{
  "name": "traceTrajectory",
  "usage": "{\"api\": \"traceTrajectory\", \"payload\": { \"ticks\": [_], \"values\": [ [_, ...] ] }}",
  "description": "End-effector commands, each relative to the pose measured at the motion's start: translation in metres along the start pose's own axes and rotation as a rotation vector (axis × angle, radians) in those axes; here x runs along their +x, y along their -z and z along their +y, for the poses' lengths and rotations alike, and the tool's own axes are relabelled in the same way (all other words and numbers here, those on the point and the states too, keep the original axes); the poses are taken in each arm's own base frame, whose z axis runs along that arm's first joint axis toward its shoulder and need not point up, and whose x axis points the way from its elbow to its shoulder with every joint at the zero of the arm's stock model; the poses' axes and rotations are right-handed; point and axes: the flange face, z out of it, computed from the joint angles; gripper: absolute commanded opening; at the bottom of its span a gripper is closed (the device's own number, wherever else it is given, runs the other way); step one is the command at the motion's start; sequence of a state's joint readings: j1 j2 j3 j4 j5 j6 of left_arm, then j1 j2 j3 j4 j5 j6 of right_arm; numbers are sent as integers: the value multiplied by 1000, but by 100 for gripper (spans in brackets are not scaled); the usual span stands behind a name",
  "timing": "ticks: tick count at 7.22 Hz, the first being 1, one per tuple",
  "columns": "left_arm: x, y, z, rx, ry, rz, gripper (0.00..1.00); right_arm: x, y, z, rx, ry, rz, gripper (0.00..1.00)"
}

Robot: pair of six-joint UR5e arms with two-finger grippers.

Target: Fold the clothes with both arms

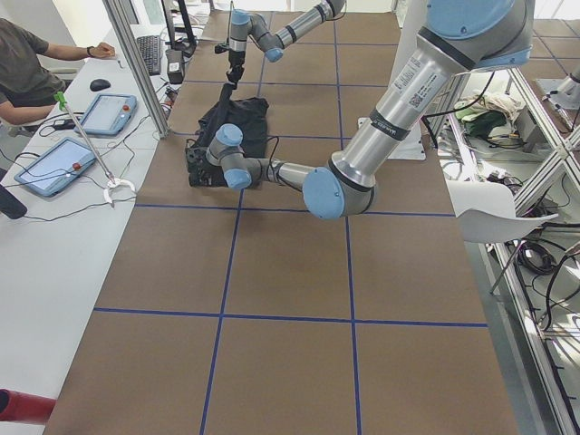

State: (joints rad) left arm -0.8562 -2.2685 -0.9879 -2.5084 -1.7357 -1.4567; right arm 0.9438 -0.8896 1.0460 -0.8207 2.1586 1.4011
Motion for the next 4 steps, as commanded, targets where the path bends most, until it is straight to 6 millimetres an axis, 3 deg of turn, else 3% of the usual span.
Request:
{"api": "traceTrajectory", "payload": {
  "ticks": [1, 2, 3, 4],
  "values": [
    [5, 4, 4, -6, -6, 14, 0, -4, -1, 5, -6, 7, -5, 19],
    [3, 4, 6, -9, -8, 14, 0, -4, -4, 9, -11, 11, -4, 22],
    [-6, 3, 11, -16, -9, 8, 11, -3, -5, 11, -13, 17, -5, 37],
    [-9, 5, 11, -15, -31, 10, 66, -4, -5, 12, -12, 28, -8, 99]
  ]
}}
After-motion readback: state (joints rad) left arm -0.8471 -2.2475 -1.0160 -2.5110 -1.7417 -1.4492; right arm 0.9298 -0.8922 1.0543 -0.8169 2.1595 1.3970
